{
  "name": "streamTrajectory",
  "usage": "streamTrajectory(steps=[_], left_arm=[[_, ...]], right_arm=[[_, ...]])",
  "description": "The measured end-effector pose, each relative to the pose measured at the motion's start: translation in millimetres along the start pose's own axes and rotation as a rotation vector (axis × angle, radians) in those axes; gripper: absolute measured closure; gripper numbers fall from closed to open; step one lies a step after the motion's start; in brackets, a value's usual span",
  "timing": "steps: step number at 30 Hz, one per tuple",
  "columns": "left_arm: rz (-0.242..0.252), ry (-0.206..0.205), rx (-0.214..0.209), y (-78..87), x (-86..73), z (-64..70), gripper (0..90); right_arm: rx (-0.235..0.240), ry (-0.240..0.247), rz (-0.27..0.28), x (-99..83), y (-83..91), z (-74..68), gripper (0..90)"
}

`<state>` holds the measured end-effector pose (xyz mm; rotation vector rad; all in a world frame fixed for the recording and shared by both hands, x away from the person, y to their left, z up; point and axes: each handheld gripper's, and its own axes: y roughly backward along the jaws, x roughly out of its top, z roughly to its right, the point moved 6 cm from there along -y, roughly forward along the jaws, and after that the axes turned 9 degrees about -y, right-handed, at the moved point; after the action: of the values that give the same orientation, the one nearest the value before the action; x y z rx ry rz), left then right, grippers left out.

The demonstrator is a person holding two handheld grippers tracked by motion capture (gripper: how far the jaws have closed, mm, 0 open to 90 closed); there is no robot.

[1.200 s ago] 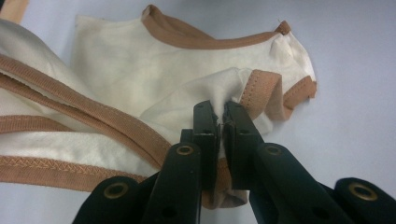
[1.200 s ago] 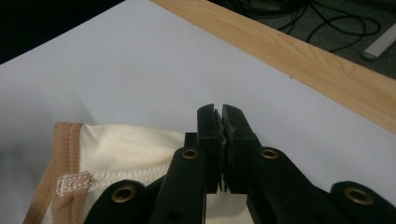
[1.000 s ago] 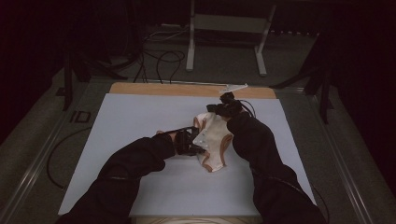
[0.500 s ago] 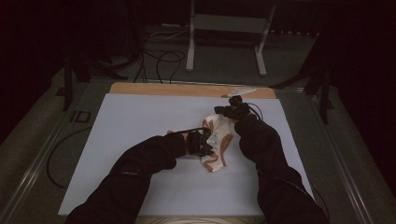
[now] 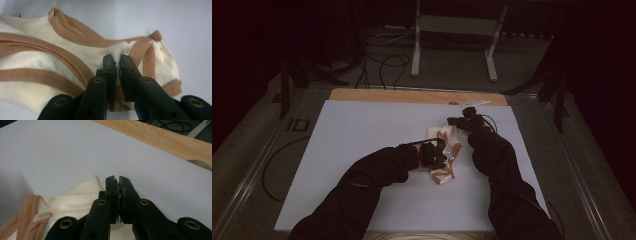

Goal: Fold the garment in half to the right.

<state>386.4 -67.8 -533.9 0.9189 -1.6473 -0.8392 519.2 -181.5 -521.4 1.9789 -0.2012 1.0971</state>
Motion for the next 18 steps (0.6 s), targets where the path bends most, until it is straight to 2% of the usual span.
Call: streamTrajectory(steps=[4, 10, 14, 18], left_arm=[[-0.002, 0.03, -0.003, -6.1, 3.5, -0.7, 83.4], [-0.007, 0.049, 0.003, -9.9, 9.6, -2.5, 82.6], [0.019, 0.06, -0.004, -9.2, 14.4, -1.8, 79.5], [0.063, 0.072, -0.016, -3.8, 21.1, 0.1, 64.1]], right_arm=[[-0.016, -0.004, -0.002, -4.6, -0.9, 6.8, 86.9], [-0.039, -0.019, -0.005, -12.9, -1.6, 18.1, 86.3], [-0.046, -0.03, -0.003, -17.3, 0.4, 22.8, 85.6], [-0.068, -0.044, -0.013, -22.0, 6.5, 31.4, 80.5]])
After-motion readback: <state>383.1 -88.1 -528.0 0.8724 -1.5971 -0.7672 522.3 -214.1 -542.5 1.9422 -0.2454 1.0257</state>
